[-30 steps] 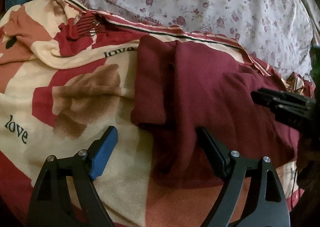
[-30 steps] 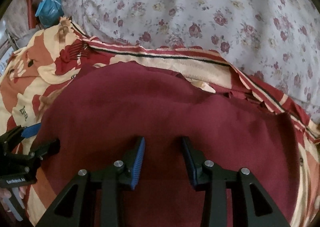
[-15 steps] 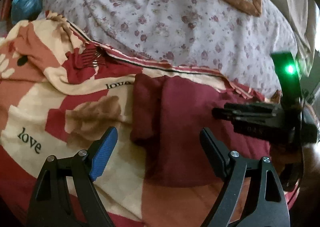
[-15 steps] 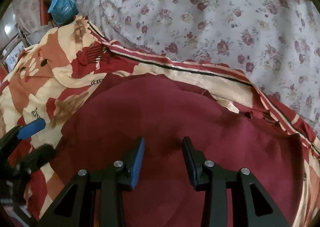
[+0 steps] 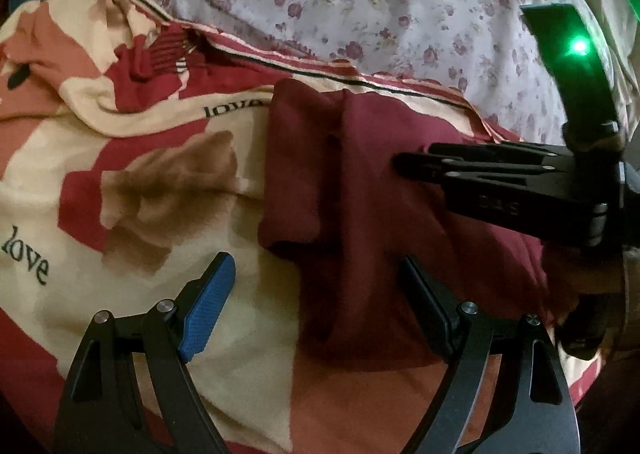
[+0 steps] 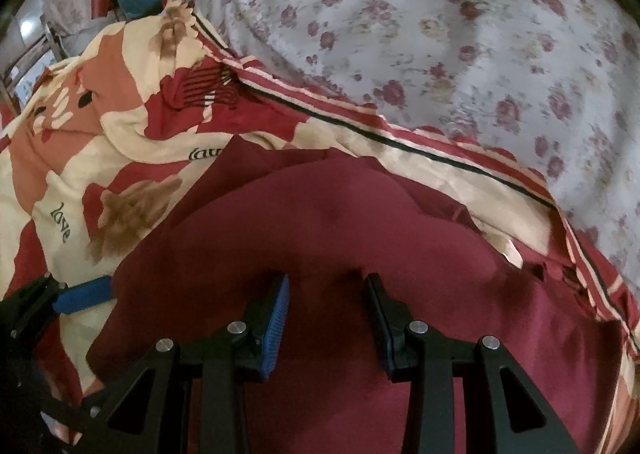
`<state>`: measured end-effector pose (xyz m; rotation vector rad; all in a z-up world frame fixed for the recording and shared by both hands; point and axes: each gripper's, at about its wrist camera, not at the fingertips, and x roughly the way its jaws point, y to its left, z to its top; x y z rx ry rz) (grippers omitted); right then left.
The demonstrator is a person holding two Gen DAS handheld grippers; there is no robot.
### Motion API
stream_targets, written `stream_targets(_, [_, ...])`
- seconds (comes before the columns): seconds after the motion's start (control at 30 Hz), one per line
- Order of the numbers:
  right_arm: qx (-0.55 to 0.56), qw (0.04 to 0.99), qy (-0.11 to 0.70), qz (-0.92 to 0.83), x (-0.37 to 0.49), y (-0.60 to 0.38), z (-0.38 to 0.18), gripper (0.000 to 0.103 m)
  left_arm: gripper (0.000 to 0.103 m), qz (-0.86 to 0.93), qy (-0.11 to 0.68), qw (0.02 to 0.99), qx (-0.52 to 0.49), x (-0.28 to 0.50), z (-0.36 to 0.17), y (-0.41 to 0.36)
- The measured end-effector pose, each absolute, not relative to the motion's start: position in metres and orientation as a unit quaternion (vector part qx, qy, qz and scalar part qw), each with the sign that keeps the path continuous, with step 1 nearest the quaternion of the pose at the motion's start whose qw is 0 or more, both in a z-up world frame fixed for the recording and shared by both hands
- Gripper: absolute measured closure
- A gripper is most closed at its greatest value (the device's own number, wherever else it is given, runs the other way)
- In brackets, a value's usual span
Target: Fold small clothes
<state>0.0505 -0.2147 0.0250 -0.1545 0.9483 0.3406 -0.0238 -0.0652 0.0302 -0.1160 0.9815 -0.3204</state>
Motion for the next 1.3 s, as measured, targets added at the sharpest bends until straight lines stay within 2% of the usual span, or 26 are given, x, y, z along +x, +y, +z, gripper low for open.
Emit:
stream_targets(0.53, [-0.068,0.872,0.459,0.158,0.097,-0.2,0.034,0.065,0.019,-0.177,0.46,0.863,-0.114,-0.023,0.041,-0.047])
stream_targets(0.63, [-0.046,0.869,0.459,0.177,0.097,-0.194,0.045,0.055,0.019,-0.171,0.457,0.864,-0.125,-0.023,0.044,-0.039])
stream_targets(0.7, [-0.038,0.86,0.471,0.191,0.099,-0.184,0.046,0.04,0.019,-0.164,0.461,0.862,-0.128,-0.022,0.042,-0.035])
stream_targets(0.77, [-0.039,0.847,0.488,0.206,0.101,-0.169,0.043,0.033,0.019,-0.165,0.464,0.861,-0.13,-0.022,0.04,-0.034])
stream_targets(0.87, [-0.056,0.833,0.507,0.216,0.105,-0.148,0.036,0.031,0.019,-0.164,0.463,0.862,-0.123,-0.022,0.039,-0.038])
stream_targets(0.97, [-0.084,0.825,0.518,0.209,0.112,-0.129,0.028,0.023,0.019,-0.164,0.466,0.861,-0.117,-0.021,0.035,-0.042])
stream_targets(1.07, [-0.112,0.819,0.528,0.195,0.118,-0.121,0.018,0.022,0.019,-0.16,0.466,0.862,-0.117,-0.019,0.032,-0.044])
stream_targets(1.13, [-0.122,0.825,0.52,0.185,0.119,-0.122,0.015,0.026,0.019,-0.159,0.464,0.864,-0.118,-0.017,0.032,-0.045])
stream_targets(1.2, [-0.108,0.836,0.507,0.177,0.118,-0.131,0.018,0.051,0.019,-0.157,0.459,0.867,-0.118,-0.017,0.031,-0.047])
stream_targets(1.23, [-0.099,0.839,0.503,0.182,0.117,-0.136,0.021,0.055,0.019,-0.156,0.456,0.868,-0.118,-0.017,0.031,-0.049])
stream_targets(1.3, [-0.075,0.843,0.494,0.199,0.111,-0.151,0.027,0.071,0.019,-0.16,0.454,0.868,-0.122,-0.011,0.029,-0.054])
